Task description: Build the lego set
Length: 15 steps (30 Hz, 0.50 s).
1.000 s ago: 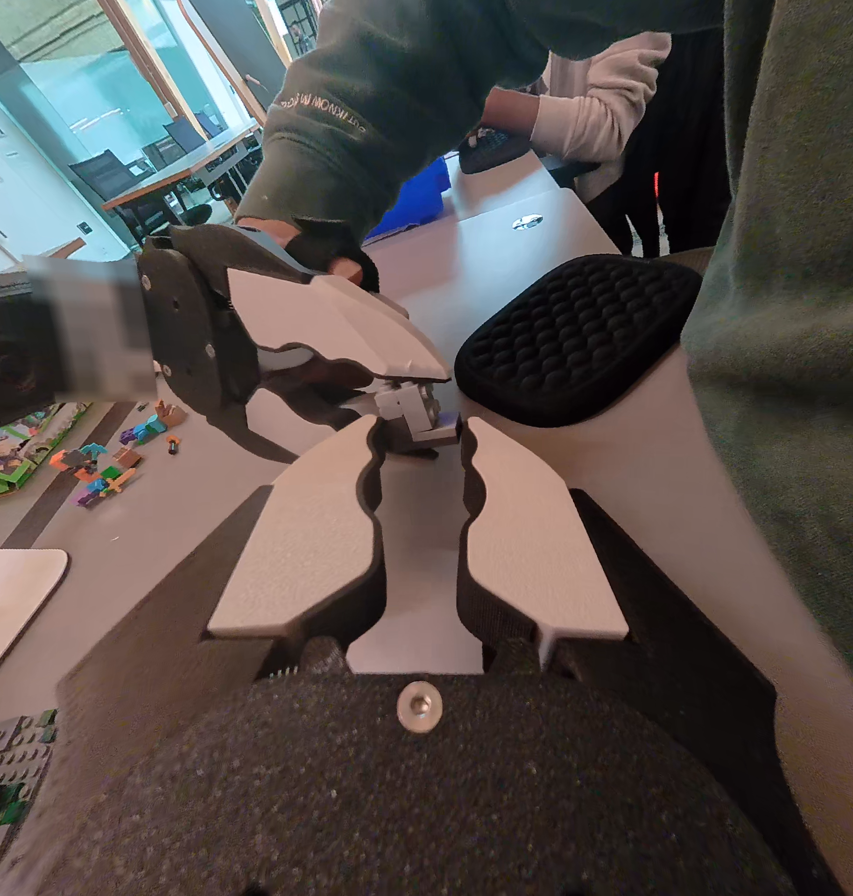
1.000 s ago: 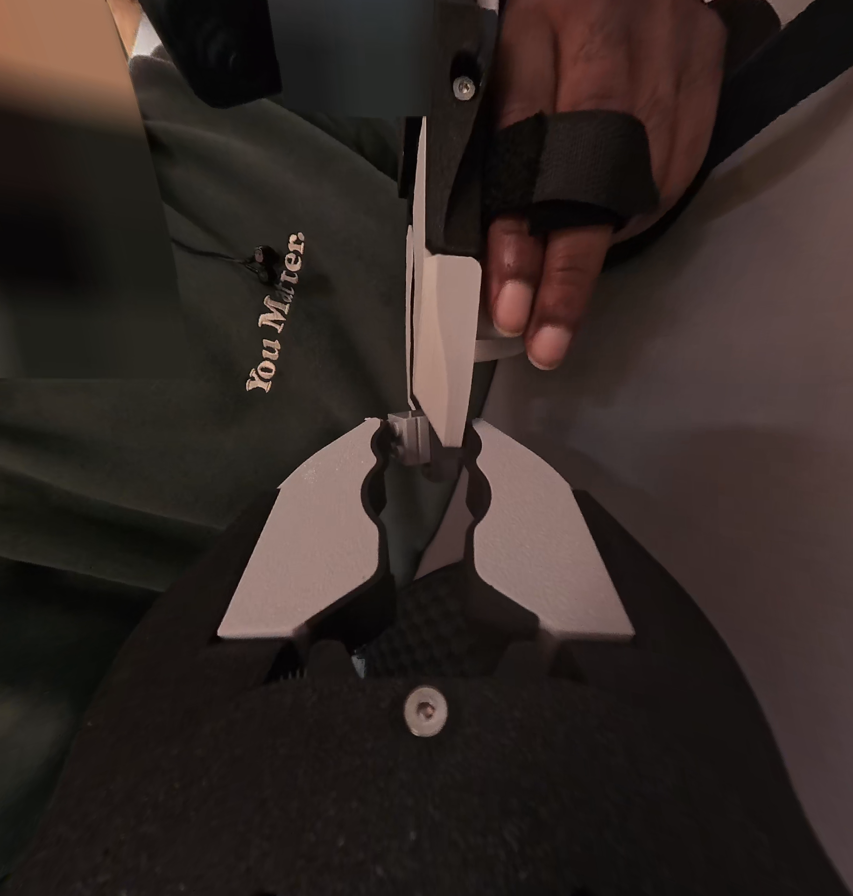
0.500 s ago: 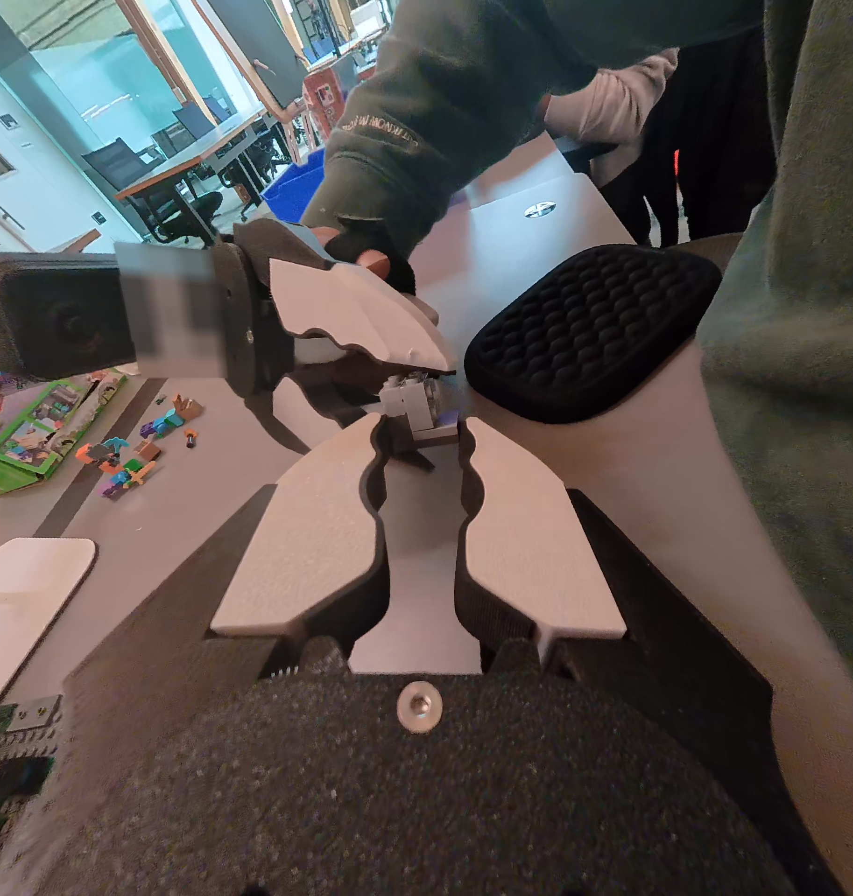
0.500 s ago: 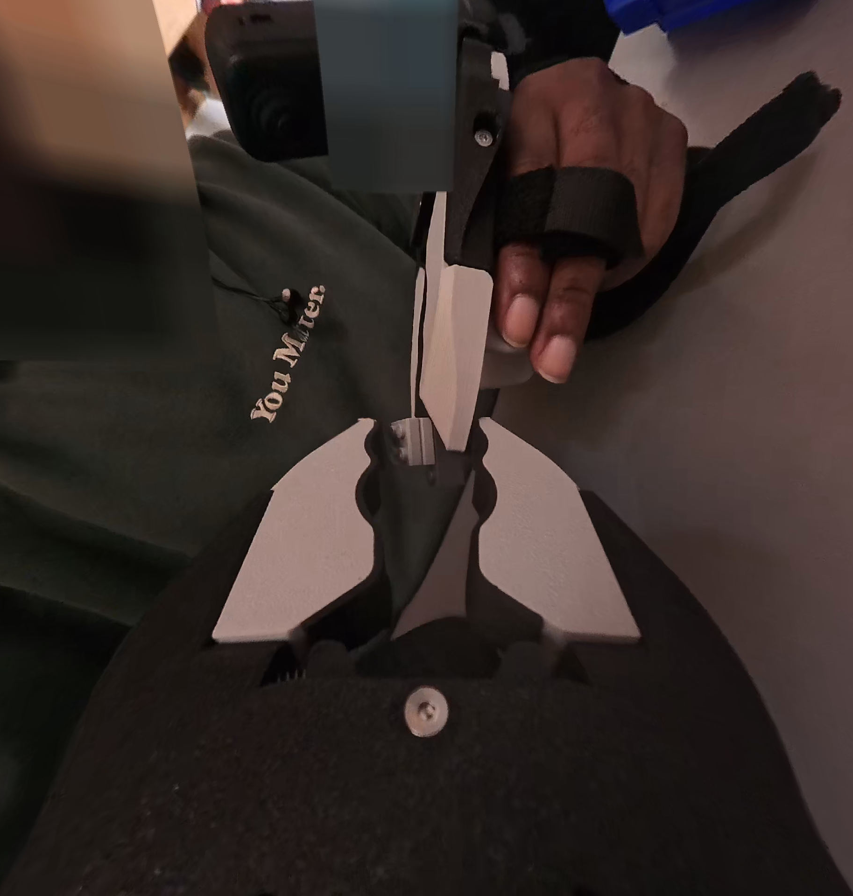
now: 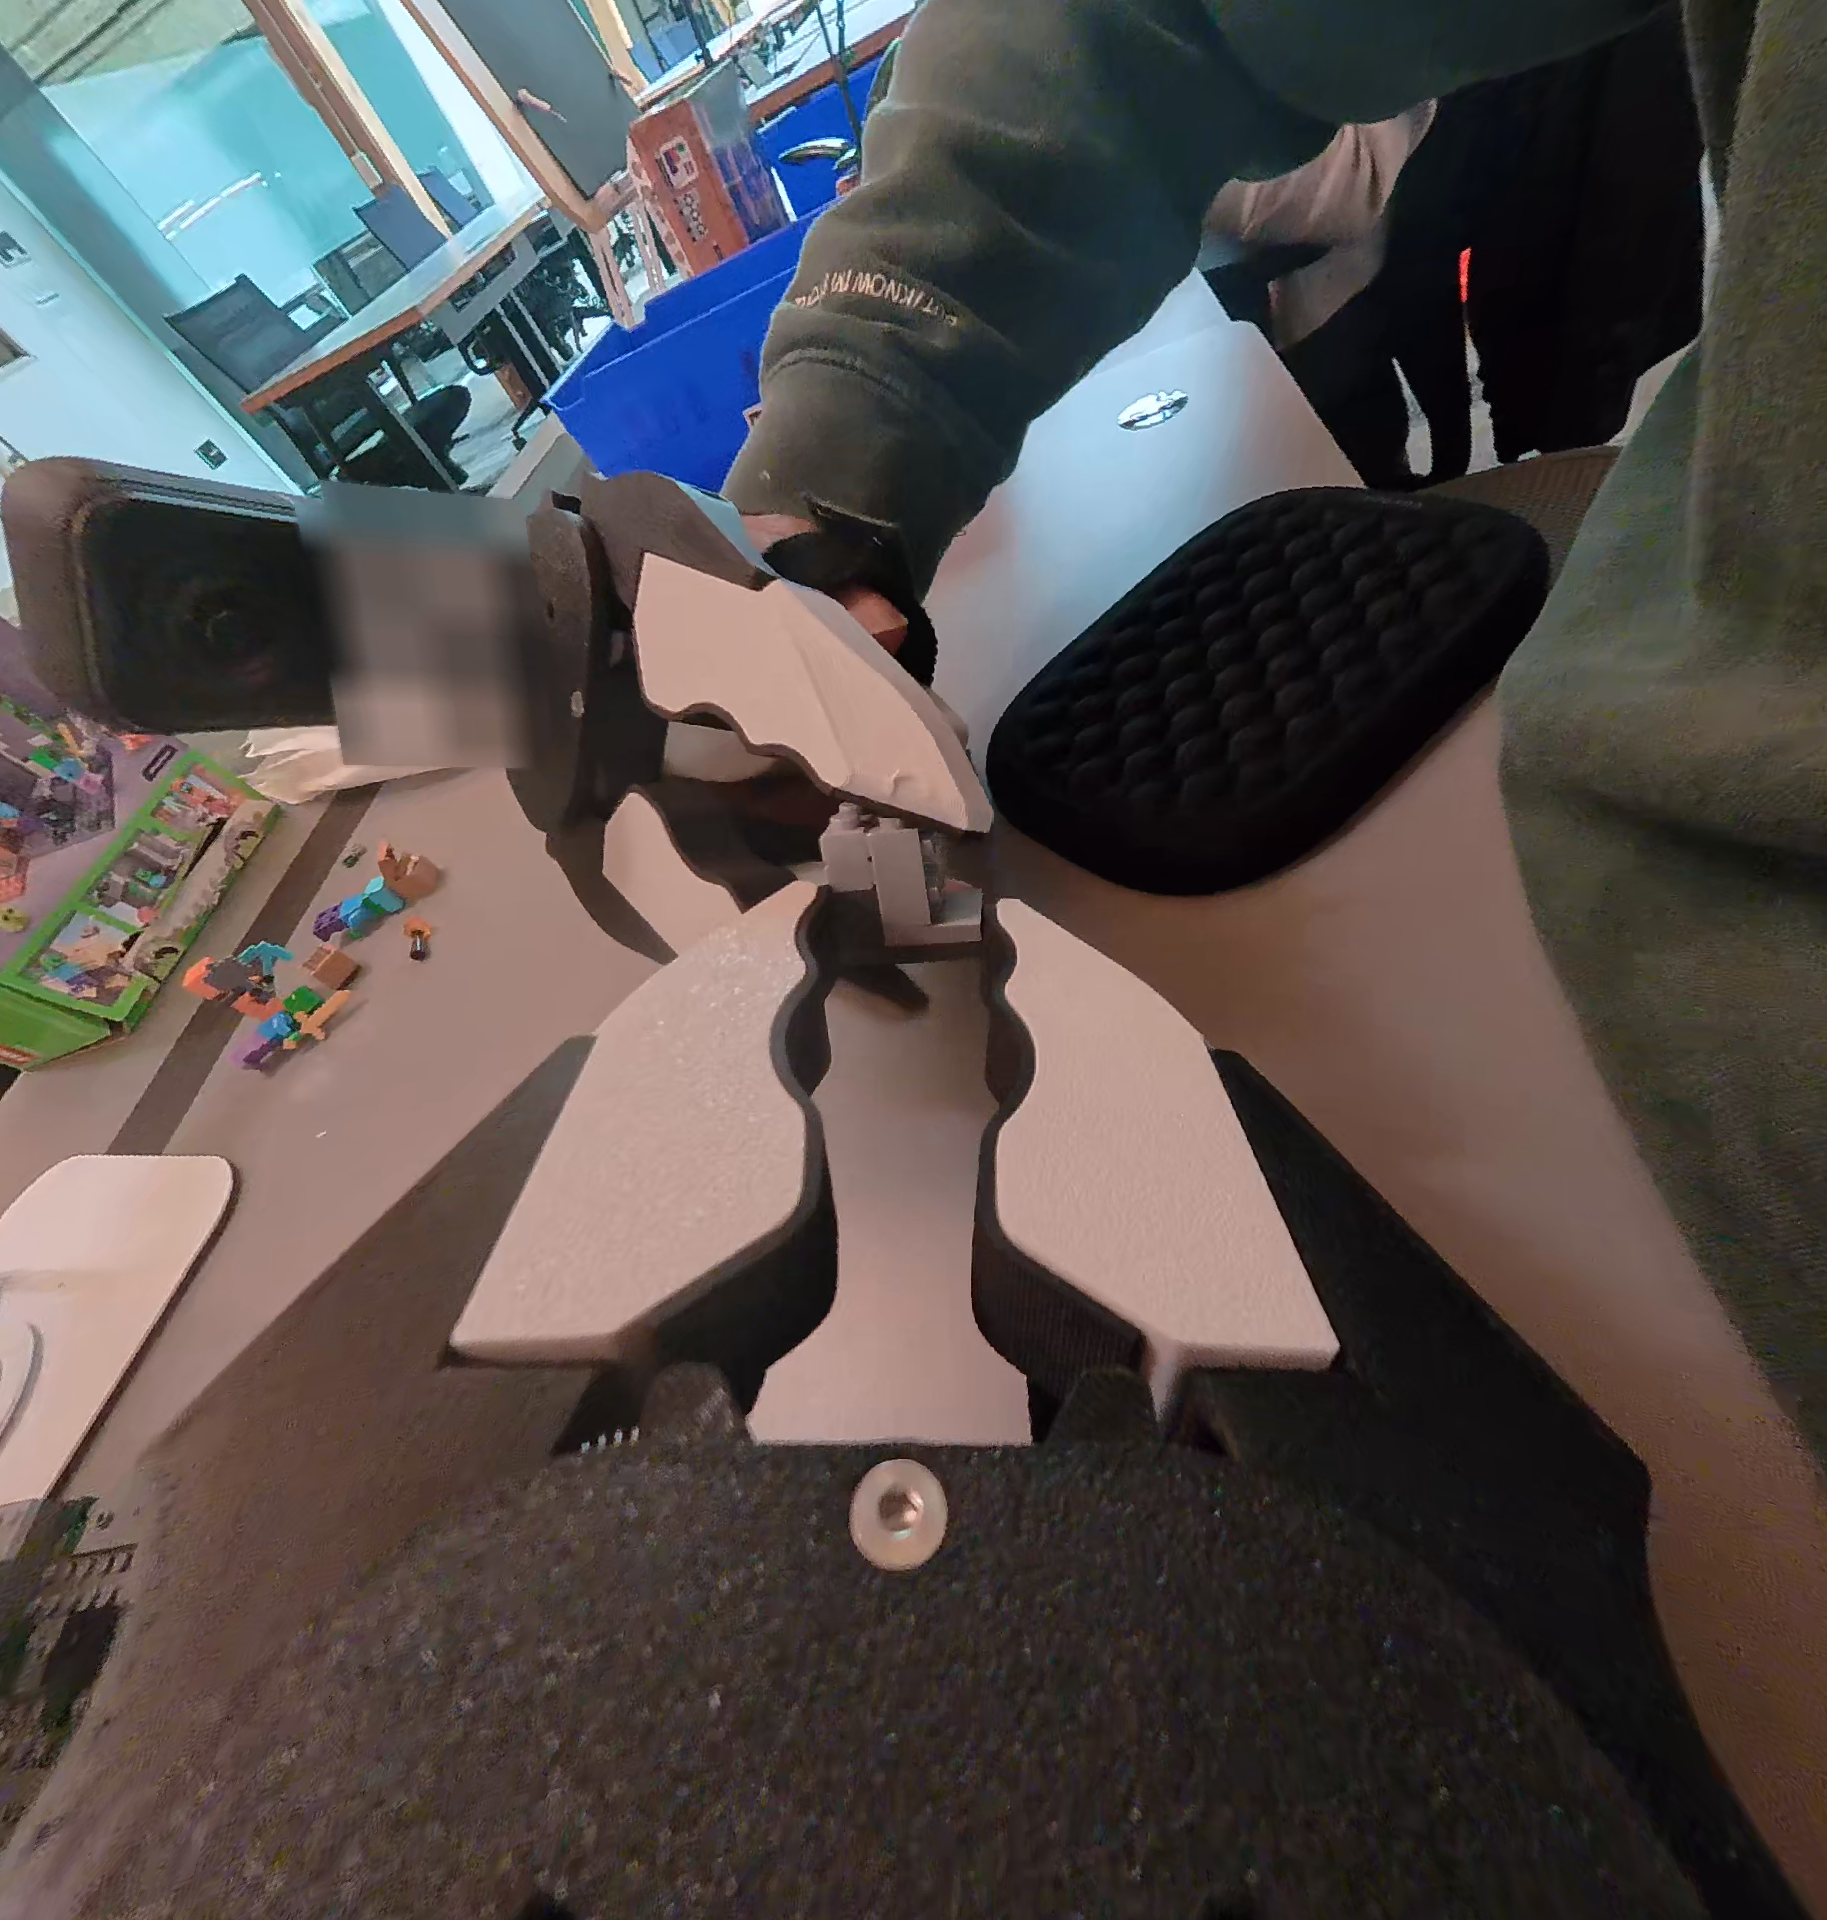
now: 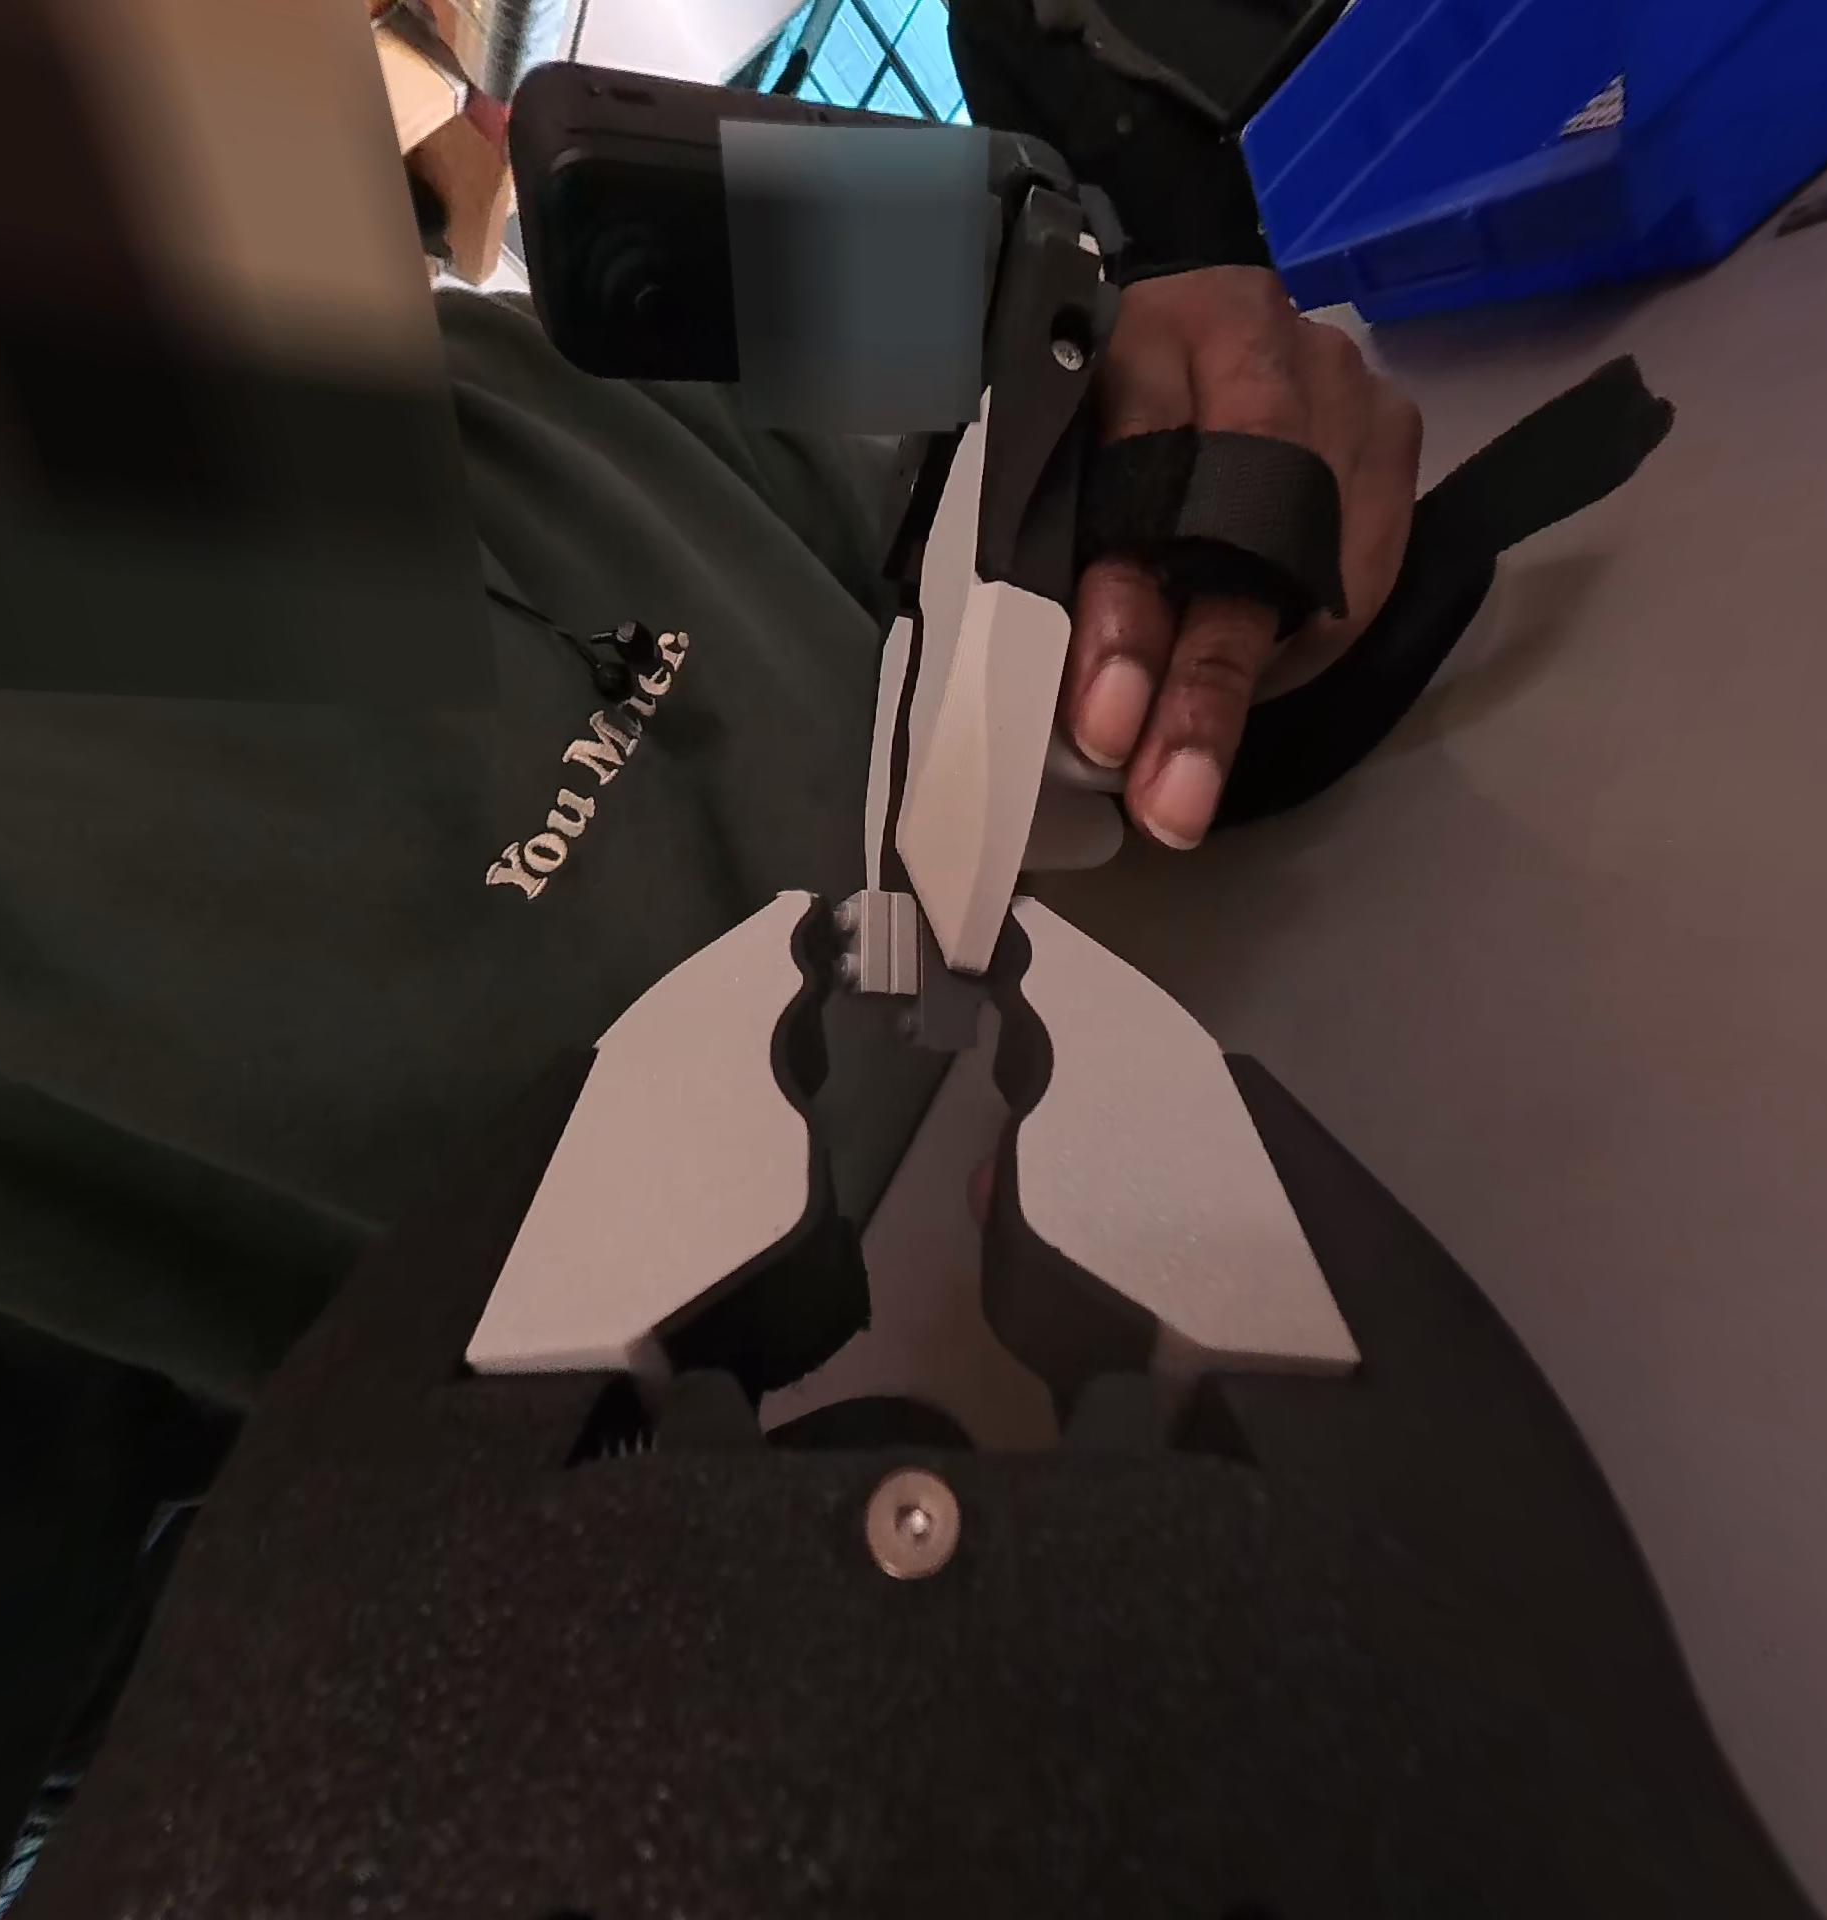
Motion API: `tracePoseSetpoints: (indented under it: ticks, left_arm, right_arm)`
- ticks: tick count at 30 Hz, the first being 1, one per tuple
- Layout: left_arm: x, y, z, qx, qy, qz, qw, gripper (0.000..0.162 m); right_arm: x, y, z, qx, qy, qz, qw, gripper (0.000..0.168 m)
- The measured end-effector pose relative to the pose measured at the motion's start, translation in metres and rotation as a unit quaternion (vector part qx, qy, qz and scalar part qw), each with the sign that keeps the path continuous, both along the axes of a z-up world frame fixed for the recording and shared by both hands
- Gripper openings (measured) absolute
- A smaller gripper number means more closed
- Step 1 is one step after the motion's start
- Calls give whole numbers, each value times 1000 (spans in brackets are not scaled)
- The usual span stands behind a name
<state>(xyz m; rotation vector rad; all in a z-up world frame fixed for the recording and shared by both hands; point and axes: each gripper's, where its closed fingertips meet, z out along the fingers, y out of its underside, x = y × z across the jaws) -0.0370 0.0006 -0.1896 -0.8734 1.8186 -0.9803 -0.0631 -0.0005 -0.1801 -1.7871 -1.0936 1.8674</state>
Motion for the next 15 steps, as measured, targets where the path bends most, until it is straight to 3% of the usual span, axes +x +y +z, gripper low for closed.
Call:
tracePoseSetpoints:
  ticks: [15]
  left_arm:
    - [-3, -9, 11, 46, -39, -10, 998, 27]
  right_arm:
    - [-3, -12, 11, 26, -1, 12, 1000, 30]
